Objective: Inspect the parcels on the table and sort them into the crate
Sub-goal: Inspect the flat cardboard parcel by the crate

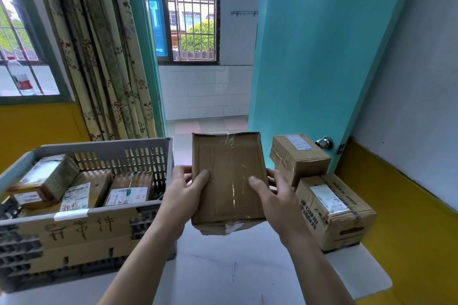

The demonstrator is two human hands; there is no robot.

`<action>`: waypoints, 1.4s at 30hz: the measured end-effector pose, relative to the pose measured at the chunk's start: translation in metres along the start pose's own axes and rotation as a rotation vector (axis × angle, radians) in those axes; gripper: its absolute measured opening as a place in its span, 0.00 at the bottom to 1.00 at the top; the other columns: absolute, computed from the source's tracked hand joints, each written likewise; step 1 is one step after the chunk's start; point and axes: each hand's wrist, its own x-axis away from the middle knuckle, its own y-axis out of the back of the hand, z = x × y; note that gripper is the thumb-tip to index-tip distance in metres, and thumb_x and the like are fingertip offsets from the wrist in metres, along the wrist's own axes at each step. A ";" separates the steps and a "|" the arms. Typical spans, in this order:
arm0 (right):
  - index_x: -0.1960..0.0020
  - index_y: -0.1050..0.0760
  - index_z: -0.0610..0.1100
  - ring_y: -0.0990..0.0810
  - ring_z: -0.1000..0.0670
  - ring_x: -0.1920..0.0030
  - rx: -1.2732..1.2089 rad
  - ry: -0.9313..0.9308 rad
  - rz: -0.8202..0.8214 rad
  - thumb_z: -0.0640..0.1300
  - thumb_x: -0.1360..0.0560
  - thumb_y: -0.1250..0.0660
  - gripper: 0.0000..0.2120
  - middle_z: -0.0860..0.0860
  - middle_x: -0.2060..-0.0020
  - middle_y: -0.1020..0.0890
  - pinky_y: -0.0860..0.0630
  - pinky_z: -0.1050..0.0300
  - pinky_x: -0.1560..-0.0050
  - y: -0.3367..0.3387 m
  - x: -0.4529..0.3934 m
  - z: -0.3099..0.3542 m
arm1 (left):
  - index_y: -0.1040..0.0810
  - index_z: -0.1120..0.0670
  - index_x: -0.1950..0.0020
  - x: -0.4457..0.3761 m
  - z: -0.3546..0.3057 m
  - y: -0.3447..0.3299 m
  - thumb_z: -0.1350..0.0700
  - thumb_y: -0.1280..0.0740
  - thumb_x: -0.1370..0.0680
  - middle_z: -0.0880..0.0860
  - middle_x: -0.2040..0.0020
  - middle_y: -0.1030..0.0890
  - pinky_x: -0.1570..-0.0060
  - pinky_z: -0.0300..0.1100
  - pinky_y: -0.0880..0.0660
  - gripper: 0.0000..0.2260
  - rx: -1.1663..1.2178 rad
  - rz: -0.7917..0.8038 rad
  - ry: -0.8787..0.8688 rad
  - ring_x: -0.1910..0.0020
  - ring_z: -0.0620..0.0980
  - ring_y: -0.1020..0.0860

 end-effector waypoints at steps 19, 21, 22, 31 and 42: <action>0.45 0.27 0.47 0.20 0.51 0.48 0.052 -0.010 0.017 0.66 0.26 0.32 0.23 0.54 0.50 0.20 0.22 0.56 0.54 0.000 -0.008 0.009 | 0.23 0.41 0.36 -0.007 0.014 0.010 0.47 0.28 0.20 0.50 0.43 0.16 0.62 0.36 0.20 0.13 -0.164 0.125 -0.164 0.50 0.48 0.16; 0.40 0.27 0.47 0.22 0.50 0.46 0.066 -0.035 0.022 0.72 0.29 0.40 0.32 0.53 0.48 0.21 0.26 0.58 0.54 0.004 -0.008 0.013 | 0.25 0.42 0.33 -0.004 0.017 0.010 0.49 0.28 0.20 0.47 0.45 0.14 0.61 0.36 0.21 0.16 -0.164 0.177 -0.160 0.51 0.48 0.16; 0.34 0.28 0.49 0.23 0.49 0.41 0.078 -0.030 0.028 0.76 0.30 0.43 0.37 0.53 0.43 0.21 0.25 0.55 0.48 0.004 -0.008 0.014 | 0.26 0.42 0.31 -0.004 0.019 0.010 0.48 0.27 0.21 0.46 0.44 0.15 0.59 0.38 0.21 0.19 -0.178 0.194 -0.156 0.48 0.49 0.16; 0.38 0.25 0.51 0.25 0.63 0.52 0.026 0.016 -0.029 0.57 0.20 0.35 0.15 0.61 0.51 0.23 0.30 0.66 0.61 0.004 -0.007 0.015 | 0.25 0.35 0.40 0.007 0.005 0.006 0.40 0.36 0.18 0.33 0.48 0.16 0.55 0.36 0.23 0.08 -0.044 0.233 -0.015 0.46 0.35 0.20; 0.42 0.29 0.47 0.22 0.58 0.51 0.006 -0.060 -0.056 0.51 0.21 0.30 0.13 0.54 0.51 0.20 0.26 0.63 0.58 0.001 -0.009 0.011 | 0.26 0.45 0.38 0.004 0.008 -0.001 0.54 0.26 0.22 0.49 0.43 0.17 0.47 0.44 0.18 0.16 -0.085 0.114 -0.013 0.46 0.48 0.16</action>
